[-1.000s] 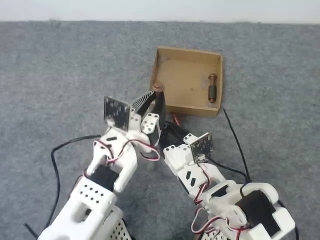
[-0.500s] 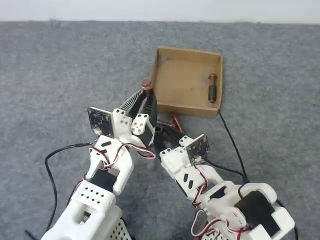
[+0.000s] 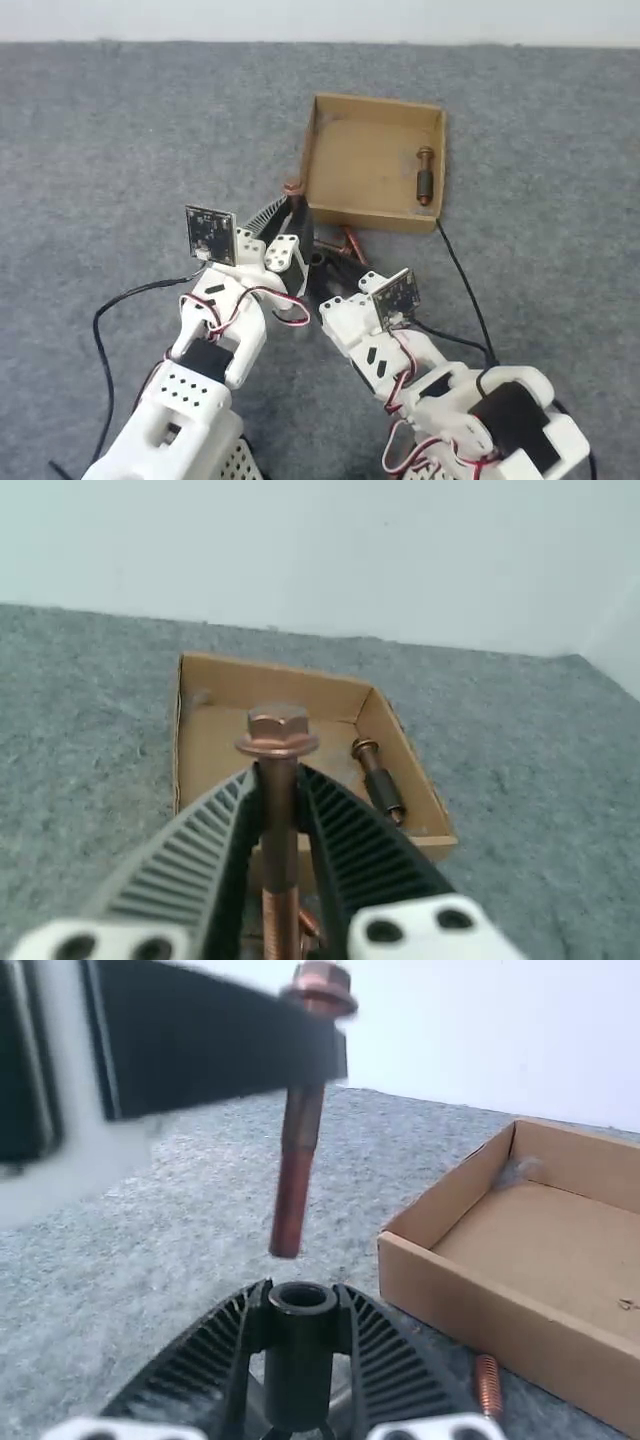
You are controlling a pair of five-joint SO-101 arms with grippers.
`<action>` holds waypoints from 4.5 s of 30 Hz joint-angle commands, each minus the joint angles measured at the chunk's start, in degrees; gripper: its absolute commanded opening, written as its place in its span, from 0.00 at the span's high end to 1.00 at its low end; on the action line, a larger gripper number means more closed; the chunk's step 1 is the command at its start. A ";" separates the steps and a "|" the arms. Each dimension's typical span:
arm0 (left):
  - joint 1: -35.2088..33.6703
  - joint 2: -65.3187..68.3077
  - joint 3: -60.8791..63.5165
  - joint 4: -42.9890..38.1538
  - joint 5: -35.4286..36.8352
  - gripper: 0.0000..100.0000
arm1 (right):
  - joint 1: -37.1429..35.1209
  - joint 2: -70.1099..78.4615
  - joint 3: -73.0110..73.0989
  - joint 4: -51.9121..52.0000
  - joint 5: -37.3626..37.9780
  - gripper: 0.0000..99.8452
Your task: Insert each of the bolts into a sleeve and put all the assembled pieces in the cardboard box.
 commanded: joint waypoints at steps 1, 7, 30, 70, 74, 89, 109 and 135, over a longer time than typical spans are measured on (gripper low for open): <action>0.18 -2.37 -4.70 0.35 0.70 0.99 | -0.31 -0.40 1.05 0.13 0.88 0.98; 0.26 -2.37 -4.62 0.35 0.79 0.99 | -0.31 -0.40 1.05 0.13 0.88 0.98; 1.49 -14.86 -7.16 16.97 5.71 0.99 | -0.75 -0.40 -0.35 2.95 0.88 0.98; 3.78 -14.95 8.57 0.97 2.20 0.99 | -0.57 -0.48 1.05 4.53 7.12 0.99; 3.78 -14.86 8.92 0.26 2.29 0.99 | -0.57 -0.48 1.05 4.53 7.12 0.99; 5.27 -14.51 9.19 3.60 2.20 0.99 | -0.13 -0.92 1.05 4.09 7.12 0.99; 4.92 -14.51 9.19 9.76 2.20 0.99 | 1.71 -1.10 1.05 0.57 6.68 0.99; 2.90 -14.95 9.19 -4.22 -3.43 0.99 | 3.82 -0.48 1.05 -3.30 1.32 0.99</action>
